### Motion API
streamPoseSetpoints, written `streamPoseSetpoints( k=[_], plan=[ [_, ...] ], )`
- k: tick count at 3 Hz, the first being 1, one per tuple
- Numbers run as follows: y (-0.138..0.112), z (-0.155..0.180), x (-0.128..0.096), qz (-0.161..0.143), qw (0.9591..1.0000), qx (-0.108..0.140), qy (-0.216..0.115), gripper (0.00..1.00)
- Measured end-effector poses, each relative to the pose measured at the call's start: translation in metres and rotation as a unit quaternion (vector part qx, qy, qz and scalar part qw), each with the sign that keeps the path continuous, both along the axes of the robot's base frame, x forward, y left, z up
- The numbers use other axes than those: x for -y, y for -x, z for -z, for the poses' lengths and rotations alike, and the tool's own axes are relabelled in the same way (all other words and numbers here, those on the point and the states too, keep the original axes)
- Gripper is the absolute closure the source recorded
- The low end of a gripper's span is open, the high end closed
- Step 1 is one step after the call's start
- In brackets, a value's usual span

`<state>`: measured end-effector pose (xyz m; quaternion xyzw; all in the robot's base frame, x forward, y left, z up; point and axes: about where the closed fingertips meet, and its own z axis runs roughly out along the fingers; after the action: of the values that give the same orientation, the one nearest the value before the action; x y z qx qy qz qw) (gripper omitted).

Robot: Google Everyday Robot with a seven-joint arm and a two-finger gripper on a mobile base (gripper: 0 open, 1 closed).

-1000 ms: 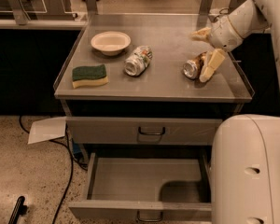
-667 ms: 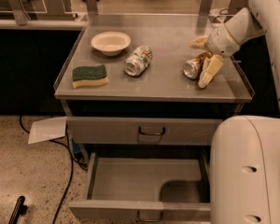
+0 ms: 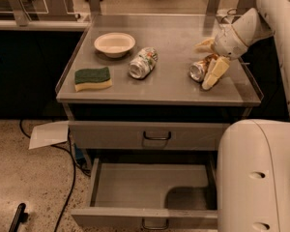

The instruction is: Place orange can into middle drawer

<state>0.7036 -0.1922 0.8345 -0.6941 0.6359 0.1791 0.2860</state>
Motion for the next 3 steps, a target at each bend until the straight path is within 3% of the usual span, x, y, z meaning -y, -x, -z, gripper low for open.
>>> streamPoseSetpoints(
  k=[3],
  plan=[
    [0.0, 0.0, 0.0, 0.0, 1.0, 0.0, 0.0, 0.84]
  ],
)
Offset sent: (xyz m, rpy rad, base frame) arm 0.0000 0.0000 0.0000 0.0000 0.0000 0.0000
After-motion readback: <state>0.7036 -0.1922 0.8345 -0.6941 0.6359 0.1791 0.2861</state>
